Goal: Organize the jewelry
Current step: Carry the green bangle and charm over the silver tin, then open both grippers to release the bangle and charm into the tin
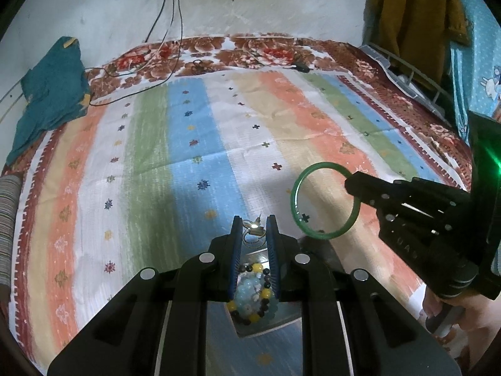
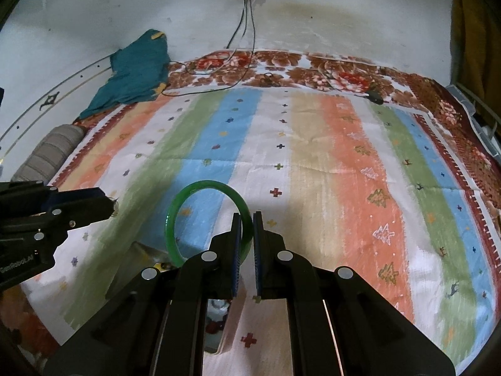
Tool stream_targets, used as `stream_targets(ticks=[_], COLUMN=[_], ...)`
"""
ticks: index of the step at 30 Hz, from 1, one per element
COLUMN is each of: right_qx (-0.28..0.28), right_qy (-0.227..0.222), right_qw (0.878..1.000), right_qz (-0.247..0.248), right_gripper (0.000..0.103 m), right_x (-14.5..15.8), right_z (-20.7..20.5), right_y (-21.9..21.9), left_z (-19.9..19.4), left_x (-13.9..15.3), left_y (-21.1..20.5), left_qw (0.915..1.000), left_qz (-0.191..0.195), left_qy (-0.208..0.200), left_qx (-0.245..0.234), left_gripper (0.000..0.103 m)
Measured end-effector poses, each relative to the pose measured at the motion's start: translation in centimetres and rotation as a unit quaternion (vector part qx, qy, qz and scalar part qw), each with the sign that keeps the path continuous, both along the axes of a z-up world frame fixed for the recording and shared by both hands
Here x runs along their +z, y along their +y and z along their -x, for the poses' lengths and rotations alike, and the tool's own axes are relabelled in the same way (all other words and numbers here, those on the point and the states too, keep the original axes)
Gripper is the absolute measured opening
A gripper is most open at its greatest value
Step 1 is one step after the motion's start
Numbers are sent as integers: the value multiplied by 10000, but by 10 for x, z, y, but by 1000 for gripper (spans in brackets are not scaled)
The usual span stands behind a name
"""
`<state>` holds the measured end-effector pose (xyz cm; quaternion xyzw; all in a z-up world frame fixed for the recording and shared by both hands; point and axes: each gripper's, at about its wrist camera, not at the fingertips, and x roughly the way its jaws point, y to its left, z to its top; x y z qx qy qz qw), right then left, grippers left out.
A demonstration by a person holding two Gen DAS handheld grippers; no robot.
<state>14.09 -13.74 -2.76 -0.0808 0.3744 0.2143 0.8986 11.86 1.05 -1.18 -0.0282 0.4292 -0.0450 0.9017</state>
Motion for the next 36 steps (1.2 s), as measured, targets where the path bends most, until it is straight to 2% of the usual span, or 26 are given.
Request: stream_targets(ticks=[22,28,30,31,32,36], right_qx=[287,352,439,430,387,238], right_qy=[142,369,482,496,455,443], right_qw=[9995,9987,9979,9978,9982,9987], right_qz=[10,1,-65,-39,18,49], right_gripper=[8,9,13,25,40,45], right_x=[-2,-8,-10,-11,-11,-11], right_z=[31,34,35,35,36,36], right_y=[6,3,3,4,4,-3], left_z=[22,24,25,25,25,28], left_x=[5,3,1,1,0,-1], left_y=[-6,-8,-8,-8,-7,-1], left_qw=[9999,9999,9999,9999,9999,9996], left_qz=[99,104,12,-9,-17,2], left_qy=[-23,30,73,79,88,129], left_qx=[37,45,93,111,125,237], left_gripper=[15,15,23,30,32,42])
